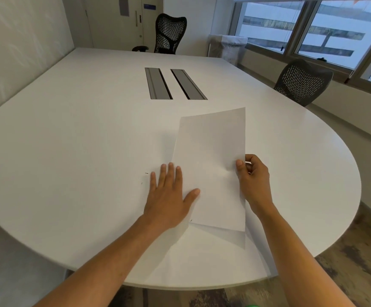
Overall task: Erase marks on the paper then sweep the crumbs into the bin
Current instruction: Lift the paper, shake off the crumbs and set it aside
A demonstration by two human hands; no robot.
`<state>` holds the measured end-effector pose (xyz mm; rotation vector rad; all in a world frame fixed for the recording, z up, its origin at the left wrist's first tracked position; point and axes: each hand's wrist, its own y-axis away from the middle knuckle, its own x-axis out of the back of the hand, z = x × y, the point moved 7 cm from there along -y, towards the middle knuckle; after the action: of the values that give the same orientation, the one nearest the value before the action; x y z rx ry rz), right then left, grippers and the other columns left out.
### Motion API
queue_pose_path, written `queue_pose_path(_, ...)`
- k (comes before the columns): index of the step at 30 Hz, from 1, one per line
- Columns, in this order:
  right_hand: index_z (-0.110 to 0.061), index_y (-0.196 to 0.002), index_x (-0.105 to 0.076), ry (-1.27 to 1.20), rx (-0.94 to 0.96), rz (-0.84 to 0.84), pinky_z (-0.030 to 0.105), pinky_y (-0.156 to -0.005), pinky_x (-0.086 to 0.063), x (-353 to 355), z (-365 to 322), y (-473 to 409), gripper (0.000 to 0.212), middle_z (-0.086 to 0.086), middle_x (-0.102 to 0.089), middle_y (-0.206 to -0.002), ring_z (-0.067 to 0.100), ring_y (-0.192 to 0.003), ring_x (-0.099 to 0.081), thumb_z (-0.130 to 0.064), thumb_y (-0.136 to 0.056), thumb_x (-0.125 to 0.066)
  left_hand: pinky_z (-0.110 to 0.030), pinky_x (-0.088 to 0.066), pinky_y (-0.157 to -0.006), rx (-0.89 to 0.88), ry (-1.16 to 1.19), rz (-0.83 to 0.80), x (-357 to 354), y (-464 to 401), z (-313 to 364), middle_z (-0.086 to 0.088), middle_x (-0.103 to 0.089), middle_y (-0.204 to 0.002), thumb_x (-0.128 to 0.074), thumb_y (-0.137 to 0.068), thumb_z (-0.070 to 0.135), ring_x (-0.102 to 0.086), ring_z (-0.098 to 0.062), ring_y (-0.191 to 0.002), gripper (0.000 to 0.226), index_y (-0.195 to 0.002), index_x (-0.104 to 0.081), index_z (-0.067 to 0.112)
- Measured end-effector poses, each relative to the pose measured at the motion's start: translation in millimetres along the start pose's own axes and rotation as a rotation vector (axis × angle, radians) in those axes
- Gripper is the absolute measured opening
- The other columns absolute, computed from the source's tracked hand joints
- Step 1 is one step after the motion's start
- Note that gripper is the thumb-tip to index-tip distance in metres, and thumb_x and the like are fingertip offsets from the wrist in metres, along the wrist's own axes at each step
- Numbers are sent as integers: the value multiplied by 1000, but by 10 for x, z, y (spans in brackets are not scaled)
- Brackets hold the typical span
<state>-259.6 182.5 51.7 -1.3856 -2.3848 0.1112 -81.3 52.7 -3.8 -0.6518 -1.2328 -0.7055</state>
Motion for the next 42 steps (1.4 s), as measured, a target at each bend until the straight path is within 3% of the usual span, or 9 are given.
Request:
queue_pose_path(4, -21, -98, -61, 4, 4, -12, 36, -74, -57, -32, -28, -32, 10, 0, -71, -89, 20, -81, -68, -24, -96, -52, -48, 10, -119, -149, 8, -18, -72, 42, 296, -6, 16, -162, 16, -76, 74, 21, -22, -147, 99, -154, 10, 13)
queue_pose_path(7, -21, -98, -61, 5, 8, 7, 36, -73, -55, 18, -38, -70, 10, 1, -71, -89, 22, -80, -67, -24, -96, -52, -49, 10, -119, -37, -1, -68, -117, 9, 75, -9, 13, -163, 13, -77, 75, 18, -23, -148, 99, -154, 9, 12)
queue_pose_path(10, -21, -98, -61, 13, 15, 23, 36, -70, -53, 51, -35, -95, 10, 1, -70, -88, 22, -79, -65, -25, -96, -52, -49, 8, -120, 82, 7, 67, 37, -23, -139, -15, 8, -163, 17, -77, 72, 13, -28, -149, 101, -154, 5, 8)
queue_pose_path(13, -22, -97, -61, 16, 29, 0, 35, -69, -54, -22, -46, -81, 9, 0, -71, -88, 20, -79, -66, -26, -96, -52, -49, 9, -119, -68, 46, 214, 188, 18, 154, -14, 11, -162, 0, -86, 74, 14, -29, -149, 95, -154, 1, 8)
queue_pose_path(16, -23, -99, -60, 28, 51, -24, 30, -70, -55, -107, -78, -74, 11, -2, -71, -91, 16, -80, -67, -28, -96, -52, -47, 16, -118, -235, 42, 105, 74, 132, 542, -6, 32, -157, -12, -86, 80, 34, -22, -142, 98, -152, 18, 14)
queue_pose_path(22, -24, -99, -61, 2, 35, 18, 31, -69, -54, 80, -38, -170, 10, -2, -72, -90, 16, -80, -67, -26, -96, -52, -47, 17, -117, -81, 23, -114, -140, 39, 58, -7, 38, -153, 4, -58, 95, 38, -23, -140, 118, -142, 35, 18)
queue_pose_path(32, -13, -99, -62, -41, -79, 52, 33, -61, -53, 126, 90, -551, 16, 2, -70, -89, 19, -73, -65, -25, -96, -51, -45, 9, -120, 25, 111, -82, 121, -309, -546, -1, 14, -163, -5, -77, 83, 18, -20, -148, 102, -155, 4, 18)
queue_pose_path(37, -9, -73, -44, -66, -147, 44, 27, -48, -28, 25, 195, -933, 25, 4, -31, -59, 16, -49, -28, -17, -95, -50, -43, 5, -121, 18, 134, -129, 36, -402, -779, 2, 2, -164, 0, -77, 83, 10, -16, -150, 102, -156, -3, 18)
queue_pose_path(42, -10, -73, -48, -19, -165, -25, 29, -51, -33, -204, 264, -1303, 25, 6, -37, -59, 18, -49, -35, -23, -93, -53, -37, 4, -121, -58, 133, -76, -13, -405, -818, 3, -10, -164, 11, -71, 84, 2, -13, -150, 109, -155, -14, 19)
